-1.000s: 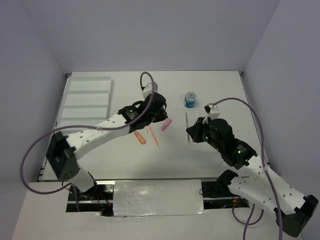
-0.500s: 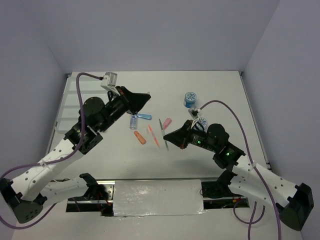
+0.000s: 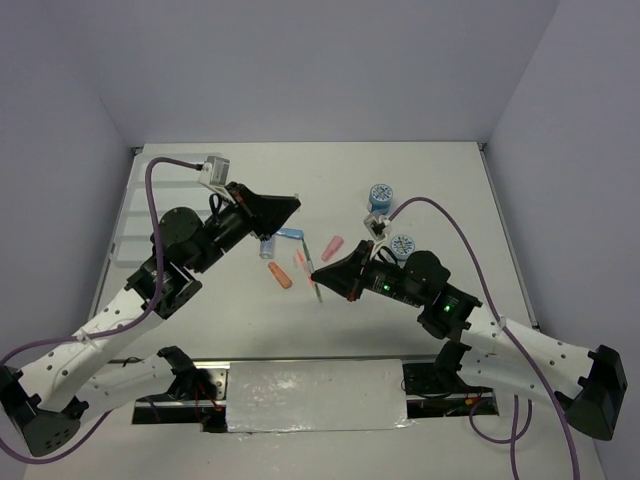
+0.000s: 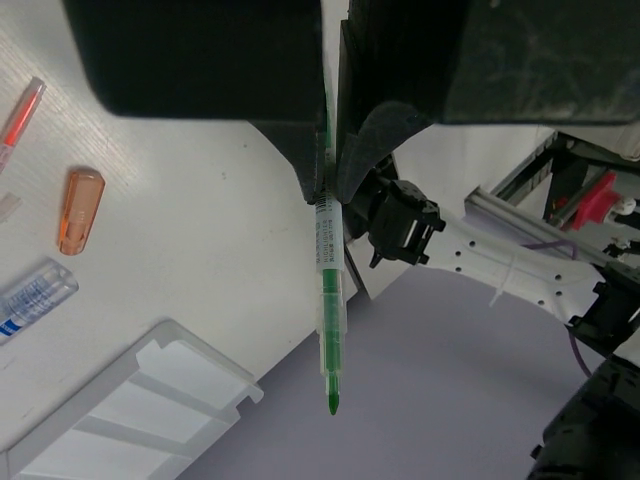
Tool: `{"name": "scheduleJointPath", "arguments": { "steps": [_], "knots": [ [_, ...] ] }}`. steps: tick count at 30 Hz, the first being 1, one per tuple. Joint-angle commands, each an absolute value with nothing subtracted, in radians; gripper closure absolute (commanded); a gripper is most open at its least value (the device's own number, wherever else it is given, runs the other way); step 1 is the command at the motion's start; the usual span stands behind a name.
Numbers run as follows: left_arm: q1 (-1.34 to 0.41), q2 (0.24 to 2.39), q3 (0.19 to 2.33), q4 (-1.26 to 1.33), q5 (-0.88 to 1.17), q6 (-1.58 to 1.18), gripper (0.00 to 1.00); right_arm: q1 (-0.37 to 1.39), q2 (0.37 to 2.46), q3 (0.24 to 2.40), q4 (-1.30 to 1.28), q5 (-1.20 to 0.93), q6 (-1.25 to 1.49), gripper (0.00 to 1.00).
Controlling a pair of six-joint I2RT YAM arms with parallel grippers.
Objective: Sort the stationery into containers
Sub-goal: Close the pen cap on the pen.
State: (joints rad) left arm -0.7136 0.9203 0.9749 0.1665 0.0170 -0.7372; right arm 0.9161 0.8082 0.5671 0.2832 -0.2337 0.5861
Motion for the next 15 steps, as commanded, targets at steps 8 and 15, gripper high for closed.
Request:
{"name": "scheduleJointPath", "arguments": {
  "steps": [8, 15],
  "knots": [
    [-0.709, 0.903, 0.911, 0.327, 0.084, -0.785, 1.0, 0.936, 0.793, 0.63, 0.361, -0.183, 0.563, 1.0],
    [-0.709, 0.925, 0.902, 0.354, 0.107, -0.793, 1.0, 0.937, 0.787, 0.635, 0.351, -0.158, 0.56, 1.0]
  ]
}}
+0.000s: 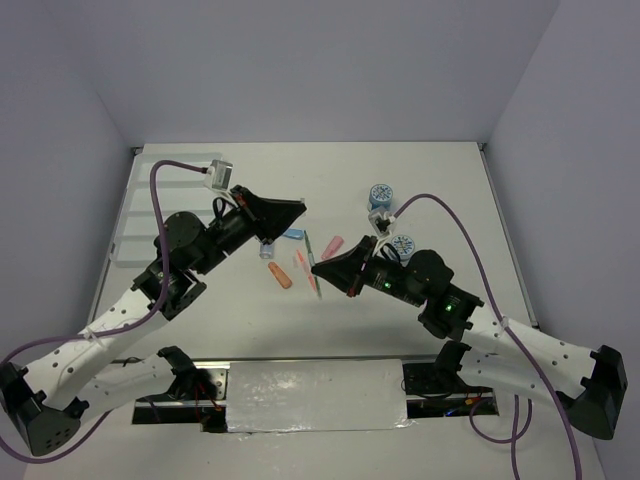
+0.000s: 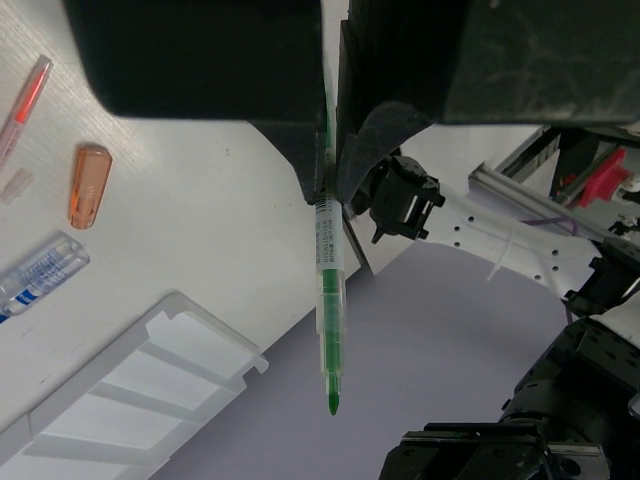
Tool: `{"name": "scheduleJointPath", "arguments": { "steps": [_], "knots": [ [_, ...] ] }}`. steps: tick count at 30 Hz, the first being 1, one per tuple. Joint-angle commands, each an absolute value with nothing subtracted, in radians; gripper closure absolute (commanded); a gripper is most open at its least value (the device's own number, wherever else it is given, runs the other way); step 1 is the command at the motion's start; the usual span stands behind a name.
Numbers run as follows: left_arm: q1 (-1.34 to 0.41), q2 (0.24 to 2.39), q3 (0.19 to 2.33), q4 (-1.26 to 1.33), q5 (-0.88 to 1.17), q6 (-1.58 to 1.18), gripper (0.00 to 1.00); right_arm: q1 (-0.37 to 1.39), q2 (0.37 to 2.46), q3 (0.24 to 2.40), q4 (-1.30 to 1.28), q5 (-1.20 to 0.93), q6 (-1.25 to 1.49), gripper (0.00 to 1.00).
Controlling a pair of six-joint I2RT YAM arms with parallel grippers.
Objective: Sort the stationery into containers
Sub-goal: Close the pen cap on the pen.
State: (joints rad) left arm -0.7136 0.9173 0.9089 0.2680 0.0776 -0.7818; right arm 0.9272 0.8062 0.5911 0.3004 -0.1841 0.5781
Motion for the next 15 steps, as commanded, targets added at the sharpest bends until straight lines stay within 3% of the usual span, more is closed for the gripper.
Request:
{"name": "scheduleJointPath", "arguments": {
  "steps": [1, 15],
  "knots": [
    [-0.709, 0.927, 0.9, 0.353, 0.106, -0.793, 1.0, 0.937, 0.785, 0.637, 0.348, -0.15, 0.56, 1.0],
    [-0.709, 0.931, 0.888, 0.356, 0.11, -0.801, 1.0, 0.936, 0.798, 0.664, 0.324, -0.117, 0.552, 1.0]
  ]
}}
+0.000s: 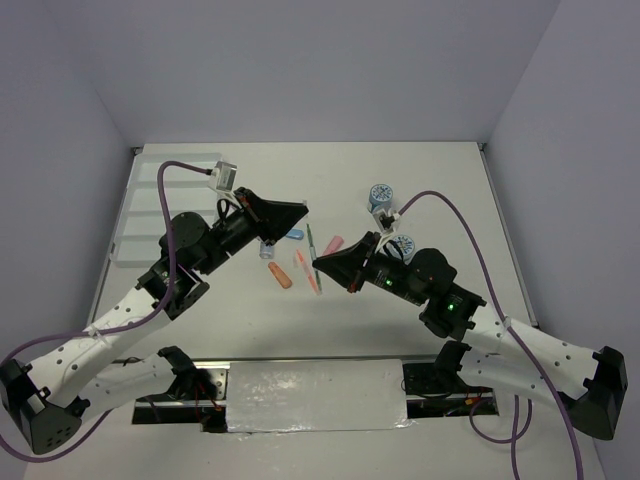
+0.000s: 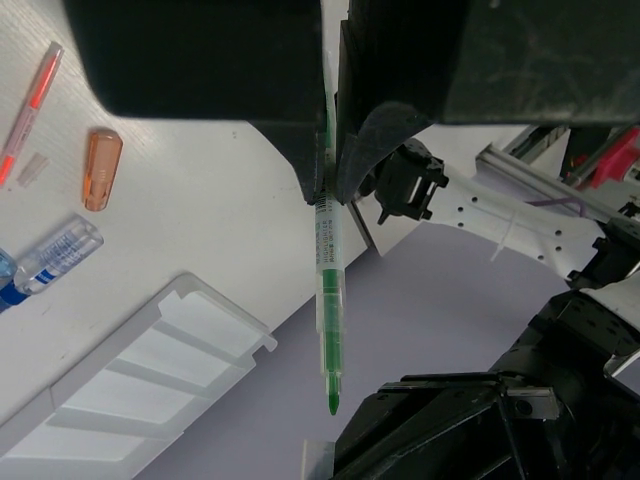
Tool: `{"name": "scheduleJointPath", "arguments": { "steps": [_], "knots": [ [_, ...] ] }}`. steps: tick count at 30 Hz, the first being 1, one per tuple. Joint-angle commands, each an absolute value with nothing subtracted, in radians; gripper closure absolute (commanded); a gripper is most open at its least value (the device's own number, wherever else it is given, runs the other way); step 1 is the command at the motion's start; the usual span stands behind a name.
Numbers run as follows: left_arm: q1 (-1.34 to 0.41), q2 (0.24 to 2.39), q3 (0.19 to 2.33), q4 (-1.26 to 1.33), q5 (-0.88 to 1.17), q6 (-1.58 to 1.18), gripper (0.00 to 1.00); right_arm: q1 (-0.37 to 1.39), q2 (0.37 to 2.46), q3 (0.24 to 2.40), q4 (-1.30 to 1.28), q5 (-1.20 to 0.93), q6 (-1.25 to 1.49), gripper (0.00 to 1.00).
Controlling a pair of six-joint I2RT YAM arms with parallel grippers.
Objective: Sort the stationery into containers
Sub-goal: Close the pen cap on the pen.
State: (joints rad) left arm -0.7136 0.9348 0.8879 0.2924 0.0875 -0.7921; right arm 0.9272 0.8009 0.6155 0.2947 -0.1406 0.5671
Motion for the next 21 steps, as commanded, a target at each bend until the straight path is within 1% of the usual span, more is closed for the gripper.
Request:
{"name": "scheduleJointPath", "arguments": {
  "steps": [1, 21],
  "knots": [
    [-0.709, 0.931, 0.89, 0.356, 0.11, -0.804, 1.0, 0.934, 0.801, 0.666, 0.322, -0.117, 0.552, 1.0],
    [-0.709, 0.957, 0.887, 0.374, 0.136, -0.824, 1.0, 0.937, 0.811, 0.68, 0.313, -0.098, 0.557, 1.0]
  ]
}}
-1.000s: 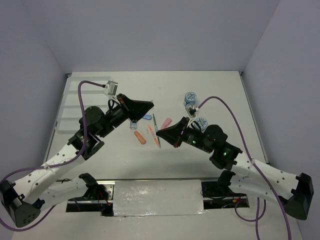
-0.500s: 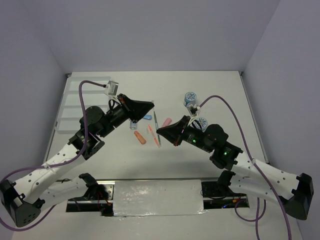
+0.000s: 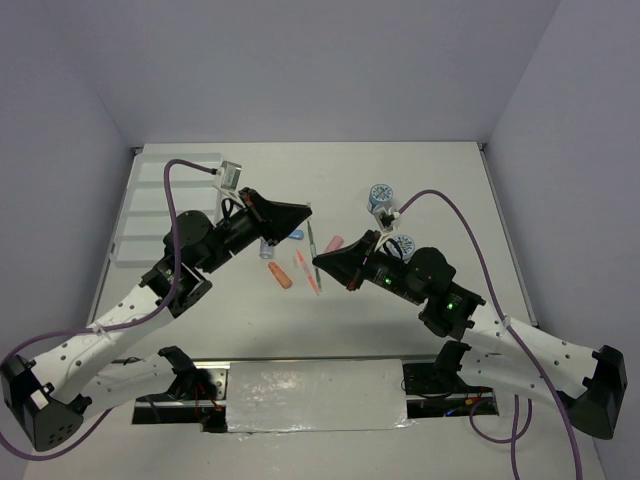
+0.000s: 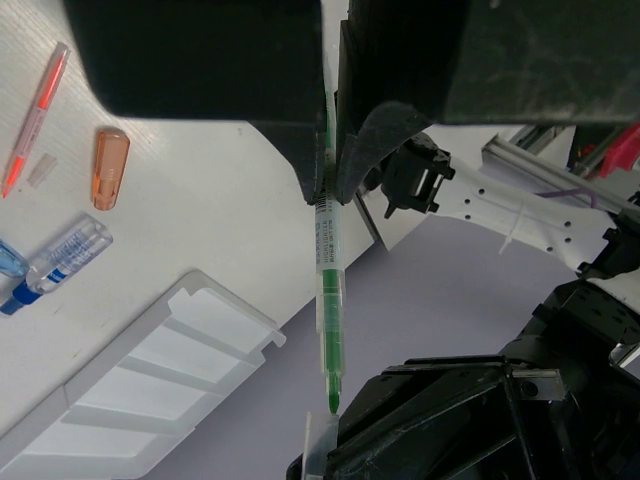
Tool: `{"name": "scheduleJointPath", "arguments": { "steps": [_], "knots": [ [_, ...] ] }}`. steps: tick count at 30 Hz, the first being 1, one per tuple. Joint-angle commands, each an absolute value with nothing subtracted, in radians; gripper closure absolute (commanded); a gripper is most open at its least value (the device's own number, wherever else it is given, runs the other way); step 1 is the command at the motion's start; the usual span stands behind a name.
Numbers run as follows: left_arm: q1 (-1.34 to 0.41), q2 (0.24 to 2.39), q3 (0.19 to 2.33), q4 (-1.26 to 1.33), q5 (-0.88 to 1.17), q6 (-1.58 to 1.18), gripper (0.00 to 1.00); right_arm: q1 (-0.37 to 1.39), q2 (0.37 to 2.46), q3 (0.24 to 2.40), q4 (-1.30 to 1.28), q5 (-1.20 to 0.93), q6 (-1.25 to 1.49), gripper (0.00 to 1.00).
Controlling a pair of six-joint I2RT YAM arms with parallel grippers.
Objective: Sort the stationery into containers
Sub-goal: Close the pen cap on the pen.
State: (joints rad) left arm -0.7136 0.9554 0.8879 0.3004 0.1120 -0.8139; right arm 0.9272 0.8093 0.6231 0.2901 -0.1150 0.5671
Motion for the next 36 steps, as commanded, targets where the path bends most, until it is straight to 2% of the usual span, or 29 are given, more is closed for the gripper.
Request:
{"name": "scheduleJointPath", "arguments": {
  "steps": [1, 21, 36],
  "knots": [
    [-0.709, 0.957, 0.885, 0.376, 0.137, -0.825, 1.0, 0.936, 0.811, 0.68, 0.313, -0.095, 0.558, 1.0],
    [-0.709, 0.953, 0.87, 0.387, 0.147, -0.836, 1.0, 0.936, 0.833, 0.733, 0.308, -0.043, 0.568, 1.0],
    [-0.709, 0.962, 0.862, 0.374, 0.144, -0.824, 1.0, 0.937, 0.868, 0.796, 0.419, -0.011, 0.597, 1.0]
  ]
}}
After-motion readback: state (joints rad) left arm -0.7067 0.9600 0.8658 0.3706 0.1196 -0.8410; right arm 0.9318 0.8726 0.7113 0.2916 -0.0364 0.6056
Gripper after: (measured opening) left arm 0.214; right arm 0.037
